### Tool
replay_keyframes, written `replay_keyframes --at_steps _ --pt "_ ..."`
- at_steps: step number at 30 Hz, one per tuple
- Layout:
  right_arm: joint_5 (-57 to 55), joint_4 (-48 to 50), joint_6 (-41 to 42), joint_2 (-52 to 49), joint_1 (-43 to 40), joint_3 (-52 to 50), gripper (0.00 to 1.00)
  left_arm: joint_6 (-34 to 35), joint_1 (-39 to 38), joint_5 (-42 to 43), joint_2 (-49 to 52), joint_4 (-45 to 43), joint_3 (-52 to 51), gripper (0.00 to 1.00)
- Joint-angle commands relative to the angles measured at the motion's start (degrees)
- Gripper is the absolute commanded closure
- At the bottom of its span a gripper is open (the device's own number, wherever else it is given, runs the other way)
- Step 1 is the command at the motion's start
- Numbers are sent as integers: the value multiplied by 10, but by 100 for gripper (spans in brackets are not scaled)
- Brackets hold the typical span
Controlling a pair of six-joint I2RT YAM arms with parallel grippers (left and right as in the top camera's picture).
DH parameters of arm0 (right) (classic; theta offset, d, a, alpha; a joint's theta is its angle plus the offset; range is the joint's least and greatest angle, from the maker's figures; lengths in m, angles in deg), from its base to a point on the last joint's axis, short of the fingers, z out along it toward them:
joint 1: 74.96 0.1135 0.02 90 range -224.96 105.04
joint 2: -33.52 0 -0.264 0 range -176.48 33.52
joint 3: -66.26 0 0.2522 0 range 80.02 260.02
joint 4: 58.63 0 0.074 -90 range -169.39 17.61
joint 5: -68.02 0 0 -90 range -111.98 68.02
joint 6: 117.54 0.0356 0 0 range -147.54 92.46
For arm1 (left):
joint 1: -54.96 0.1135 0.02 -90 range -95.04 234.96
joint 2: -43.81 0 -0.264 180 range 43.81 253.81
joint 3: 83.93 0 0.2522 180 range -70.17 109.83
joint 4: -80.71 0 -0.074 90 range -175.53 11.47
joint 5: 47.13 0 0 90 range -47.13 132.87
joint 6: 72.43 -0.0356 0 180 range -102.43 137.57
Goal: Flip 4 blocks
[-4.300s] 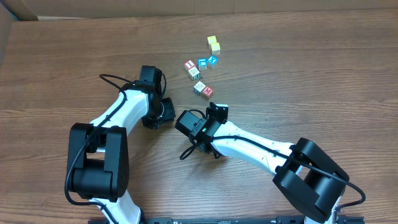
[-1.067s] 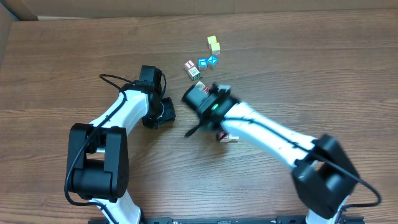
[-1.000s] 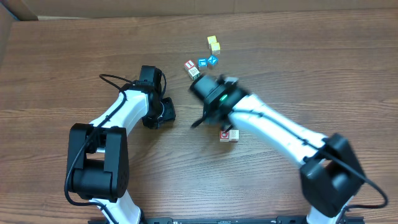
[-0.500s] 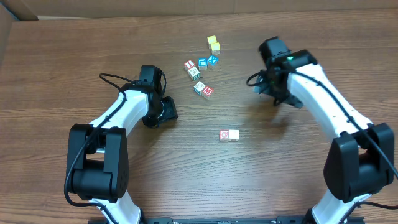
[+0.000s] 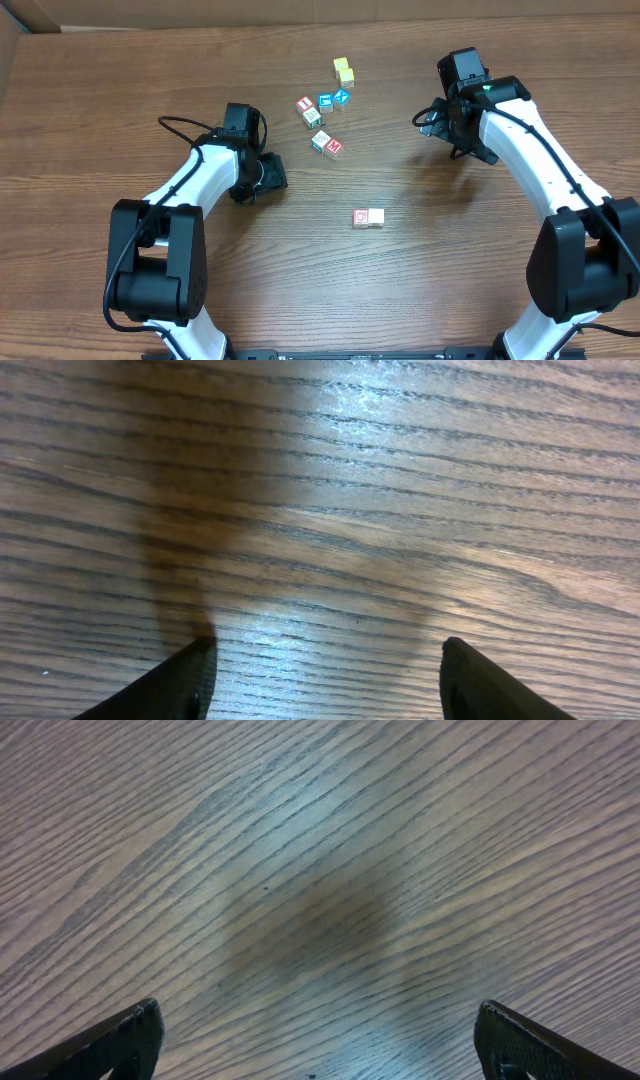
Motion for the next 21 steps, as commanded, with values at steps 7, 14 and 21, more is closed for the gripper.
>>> replay_keyframes --at_steps 7,14,21 --pt "0 2 -2 14 -1 5 0 -11 3 -26 28 1 -25 19" --pt "-1 2 -2 14 -1 5 0 -16 3 -26 28 6 -25 67" --pt "-2 138 -2 14 -1 5 0 -16 3 -21 28 3 -25 96"
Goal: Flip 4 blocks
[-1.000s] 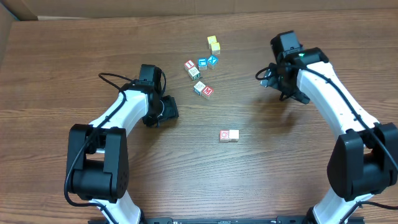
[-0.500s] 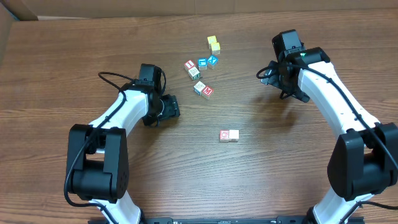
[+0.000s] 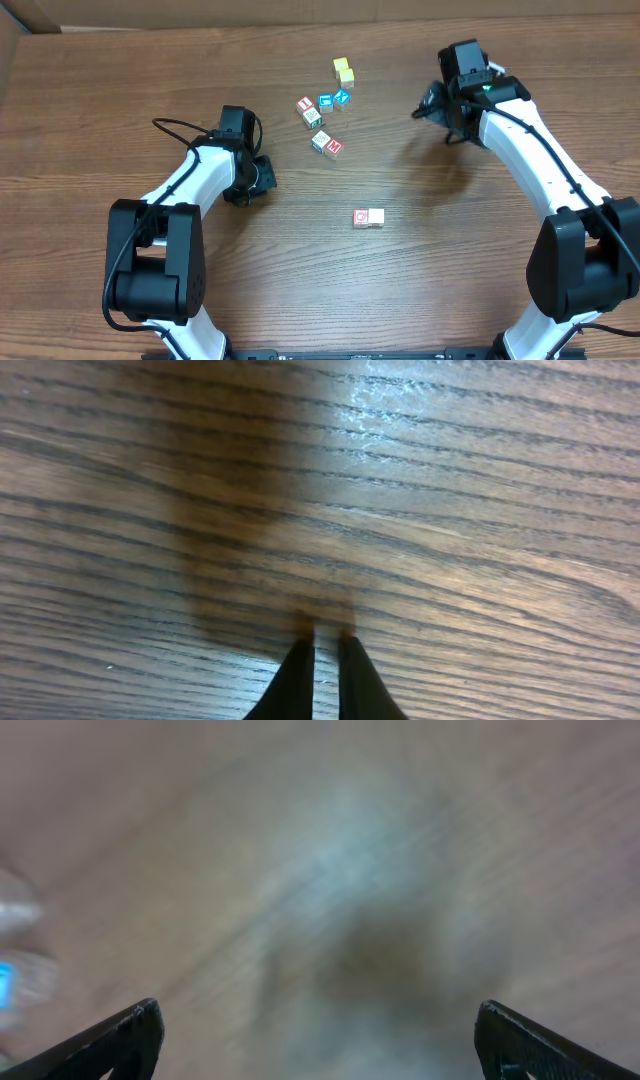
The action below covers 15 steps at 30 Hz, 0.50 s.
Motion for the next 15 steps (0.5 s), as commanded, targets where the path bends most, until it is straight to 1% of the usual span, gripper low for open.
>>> replay_keyframes --at_steps 1,5,8,11,15 --pt "-5 29 -2 14 -1 5 0 -9 -3 5 28 -1 -17 96" --pt "-5 43 -2 14 -1 5 0 -9 -3 5 28 -2 -17 96" --pt "4 92 -2 14 -1 5 0 -9 -3 5 28 -4 -17 95" --pt "54 94 -2 14 -1 5 0 -9 -3 5 28 -8 -17 92" --pt "173 77 -2 14 -1 5 0 -9 -3 5 28 -8 -17 88"
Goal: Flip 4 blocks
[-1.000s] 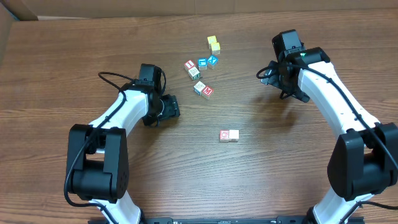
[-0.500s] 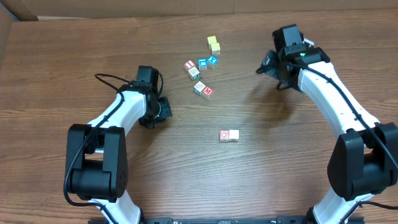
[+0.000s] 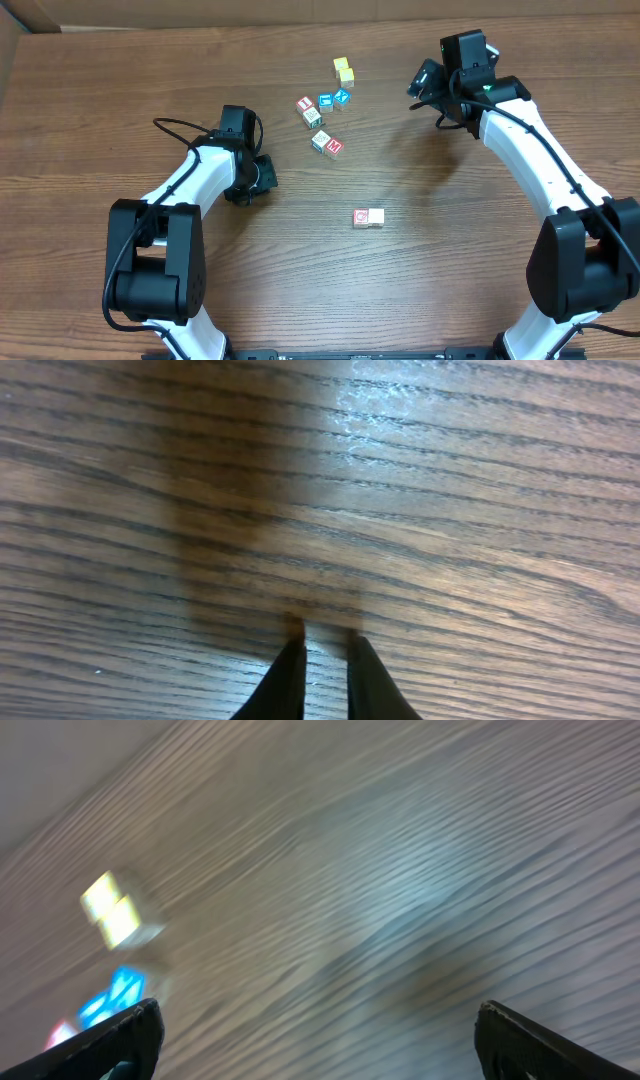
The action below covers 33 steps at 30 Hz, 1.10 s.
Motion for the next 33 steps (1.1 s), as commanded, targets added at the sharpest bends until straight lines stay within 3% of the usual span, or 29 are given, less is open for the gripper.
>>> replay_keyframes --at_steps 1,2,4,6,8,12,19,27,33 --pt "121 -14 0 14 -1 5 0 -9 -3 0 28 -3 -17 87" --pt "136 -15 0 12 0 5 2 -9 -3 0 28 -4 -17 85" --pt "153 -15 0 10 7 1 30 -9 -3 0 28 -3 -17 83" --pt "147 -4 -17 10 20 -9 44 -9 -3 1 28 -3 -17 81" --pt "147 12 -58 9 38 -19 43 -9 -3 8 28 -3 -17 80" --pt "142 28 -177 -2 90 -26 30 -9 -3 22 28 -4 -17 75" --pt "113 63 -284 -59 158 -26 23 -9 -3 22 28 -3 -17 62" --pt "111 103 -303 -130 177 -26 22 -9 -3 22 28 -3 -17 59" --pt "123 123 -301 -131 179 -27 27 -9 -3 22 28 -7 -17 59"
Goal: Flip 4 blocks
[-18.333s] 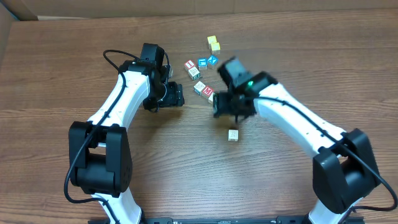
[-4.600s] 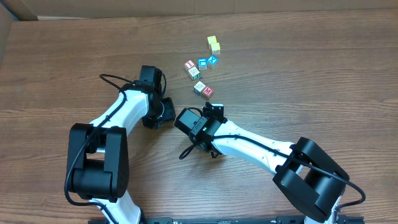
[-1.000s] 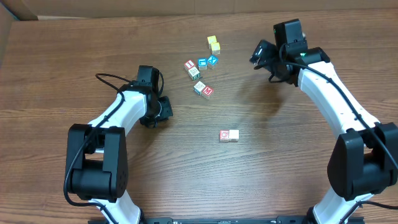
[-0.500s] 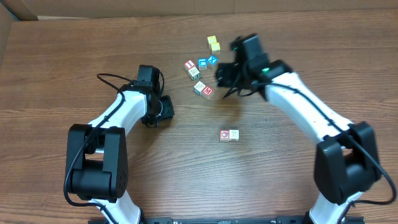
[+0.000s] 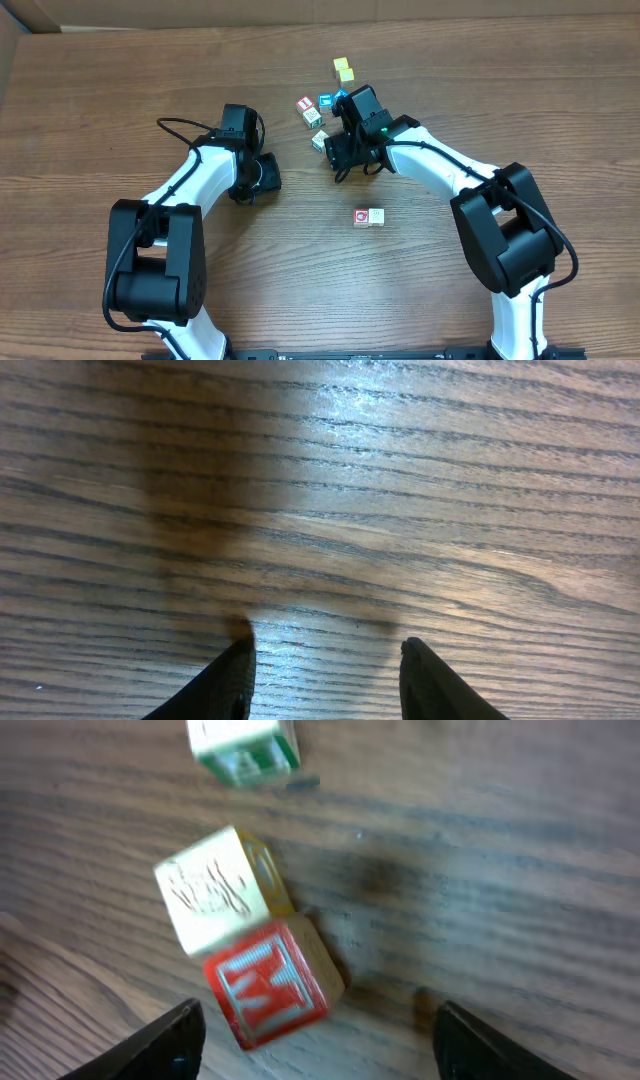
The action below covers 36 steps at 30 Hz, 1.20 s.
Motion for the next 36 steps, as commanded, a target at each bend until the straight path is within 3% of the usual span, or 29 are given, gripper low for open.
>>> replay_keyframes --at_steps 1,9,14,20,32,36 --pt "5 19 -7 5 4 -2 27 -2 0 -12 28 3 -18 58" --pt "5 61 -53 5 7 -30 28 -3 0 -13 28 3 -18 55" --pt "22 60 -53 5 7 -30 41 -2 0 -13 28 2 -18 54" --pt "24 61 -53 5 7 -30 70 -3 0 -13 28 2 -18 53" --pt "29 30 -42 12 7 -27 74 -2 0 -13 28 2 -18 53" --pt "30 -35 -22 58 7 3 76 -2 0 -13 28 2 -18 52"
